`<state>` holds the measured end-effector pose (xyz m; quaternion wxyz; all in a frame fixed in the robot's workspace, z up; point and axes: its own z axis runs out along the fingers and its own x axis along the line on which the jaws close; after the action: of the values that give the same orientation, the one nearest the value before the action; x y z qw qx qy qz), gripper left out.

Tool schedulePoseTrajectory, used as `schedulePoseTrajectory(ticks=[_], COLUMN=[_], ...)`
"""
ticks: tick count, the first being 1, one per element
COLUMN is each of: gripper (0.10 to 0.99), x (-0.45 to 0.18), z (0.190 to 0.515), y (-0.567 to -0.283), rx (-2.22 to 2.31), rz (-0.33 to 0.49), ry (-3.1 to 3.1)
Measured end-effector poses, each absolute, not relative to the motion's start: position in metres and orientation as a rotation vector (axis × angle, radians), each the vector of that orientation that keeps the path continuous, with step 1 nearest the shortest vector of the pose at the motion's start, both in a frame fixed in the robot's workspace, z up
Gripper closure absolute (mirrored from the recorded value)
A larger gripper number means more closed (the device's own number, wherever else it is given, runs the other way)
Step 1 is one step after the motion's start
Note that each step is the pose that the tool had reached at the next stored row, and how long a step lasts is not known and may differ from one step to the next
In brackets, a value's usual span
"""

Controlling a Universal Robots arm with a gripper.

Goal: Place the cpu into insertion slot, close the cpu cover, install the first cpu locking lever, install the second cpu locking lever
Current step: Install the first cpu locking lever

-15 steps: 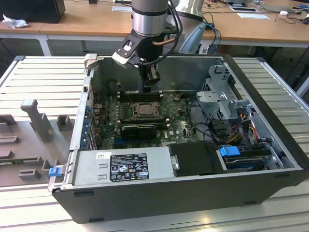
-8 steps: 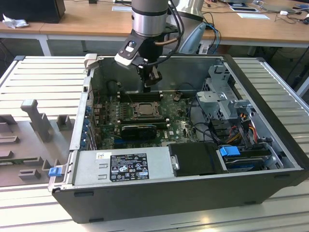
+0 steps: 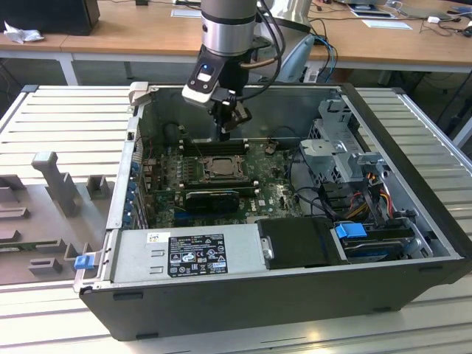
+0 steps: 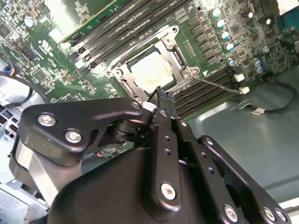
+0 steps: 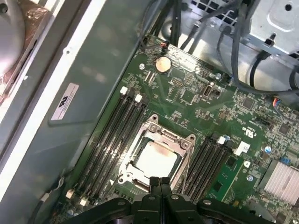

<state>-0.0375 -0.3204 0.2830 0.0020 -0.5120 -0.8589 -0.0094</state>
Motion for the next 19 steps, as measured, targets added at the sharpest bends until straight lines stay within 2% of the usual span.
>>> schedulePoseTrajectory(ticks=[19], gripper=[0.980], x=[-0.0376], z=[0.2826], y=[-0.3204], rx=[-1.302], rz=[-0.028], ry=[-2.852])
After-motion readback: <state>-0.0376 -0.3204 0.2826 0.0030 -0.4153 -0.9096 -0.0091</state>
